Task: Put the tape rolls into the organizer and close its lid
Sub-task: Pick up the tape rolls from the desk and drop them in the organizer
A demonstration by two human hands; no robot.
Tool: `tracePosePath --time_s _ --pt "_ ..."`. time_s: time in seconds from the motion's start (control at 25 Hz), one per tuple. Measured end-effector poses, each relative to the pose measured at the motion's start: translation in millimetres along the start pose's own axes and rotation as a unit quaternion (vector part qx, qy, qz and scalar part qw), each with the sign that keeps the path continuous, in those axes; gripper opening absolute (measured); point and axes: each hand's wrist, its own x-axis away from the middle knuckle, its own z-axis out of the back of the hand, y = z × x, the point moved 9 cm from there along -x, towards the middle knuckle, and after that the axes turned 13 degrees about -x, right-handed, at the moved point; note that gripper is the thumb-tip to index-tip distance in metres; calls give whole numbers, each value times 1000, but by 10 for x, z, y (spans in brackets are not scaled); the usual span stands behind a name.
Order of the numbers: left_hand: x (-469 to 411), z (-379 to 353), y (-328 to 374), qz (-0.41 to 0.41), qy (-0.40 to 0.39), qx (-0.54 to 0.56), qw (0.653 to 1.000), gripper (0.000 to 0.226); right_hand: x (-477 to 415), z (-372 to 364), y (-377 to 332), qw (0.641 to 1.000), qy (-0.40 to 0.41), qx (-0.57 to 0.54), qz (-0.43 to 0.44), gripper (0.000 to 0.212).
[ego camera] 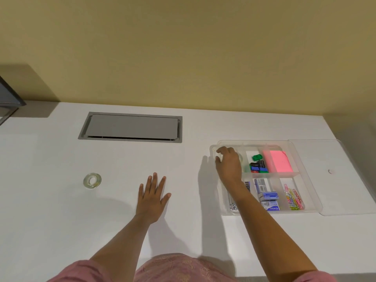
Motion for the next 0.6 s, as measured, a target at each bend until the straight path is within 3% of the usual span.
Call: tracePosePath --time_s 0.4,0.6 --pt "620 -54 -901 0 42 -8 999 100 663 -1180 -1007 987 -131 59 73 27" --pt "796 -83 -1484 53 56 -8 997 99 901 -1629 -1487 976 -177 74 104 30"
